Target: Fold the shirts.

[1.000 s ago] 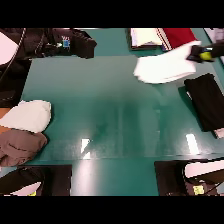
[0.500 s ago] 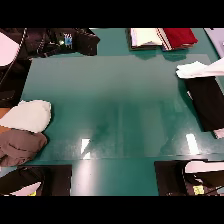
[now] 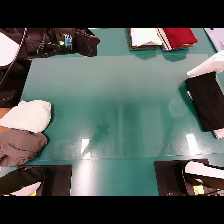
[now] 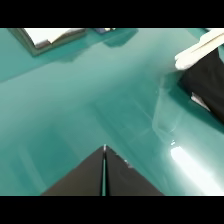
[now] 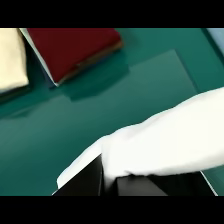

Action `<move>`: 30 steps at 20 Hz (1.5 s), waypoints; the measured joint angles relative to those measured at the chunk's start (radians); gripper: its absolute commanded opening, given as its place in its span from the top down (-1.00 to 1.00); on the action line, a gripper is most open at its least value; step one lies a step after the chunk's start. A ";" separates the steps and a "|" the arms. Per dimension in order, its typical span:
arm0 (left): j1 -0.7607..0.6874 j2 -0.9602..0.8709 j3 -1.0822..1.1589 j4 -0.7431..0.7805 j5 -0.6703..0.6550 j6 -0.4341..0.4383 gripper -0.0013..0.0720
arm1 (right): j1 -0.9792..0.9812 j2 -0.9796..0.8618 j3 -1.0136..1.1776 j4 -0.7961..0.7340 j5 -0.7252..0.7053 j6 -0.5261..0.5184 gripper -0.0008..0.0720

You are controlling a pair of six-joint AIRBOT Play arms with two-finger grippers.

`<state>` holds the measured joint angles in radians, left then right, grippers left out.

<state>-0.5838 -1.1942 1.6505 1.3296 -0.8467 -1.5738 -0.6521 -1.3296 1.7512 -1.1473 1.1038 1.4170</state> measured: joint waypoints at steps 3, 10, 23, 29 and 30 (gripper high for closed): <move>0.000 0.000 0.000 0.000 -0.027 0.001 0.88 | -0.026 0.060 -0.074 -0.048 0.037 0.014 0.93; 0.000 0.000 0.000 0.001 -0.059 0.005 0.88 | -0.187 0.263 -0.457 -0.158 0.088 0.021 0.93; 0.000 0.000 0.000 0.002 -0.079 0.011 0.88 | -0.214 0.369 -0.640 -0.047 0.062 0.012 -0.48; 0.000 0.000 0.000 0.003 -0.082 0.011 0.88 | 0.240 0.370 -0.533 0.052 0.018 0.011 -0.36; 0.000 0.000 0.000 0.003 -0.082 0.011 0.88 | 0.311 0.369 -0.527 0.057 0.007 0.011 -0.23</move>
<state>-0.5838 -1.1942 1.6505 1.3331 -0.9287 -1.5623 -0.3416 -0.9611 1.2240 -1.0904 1.1107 1.4277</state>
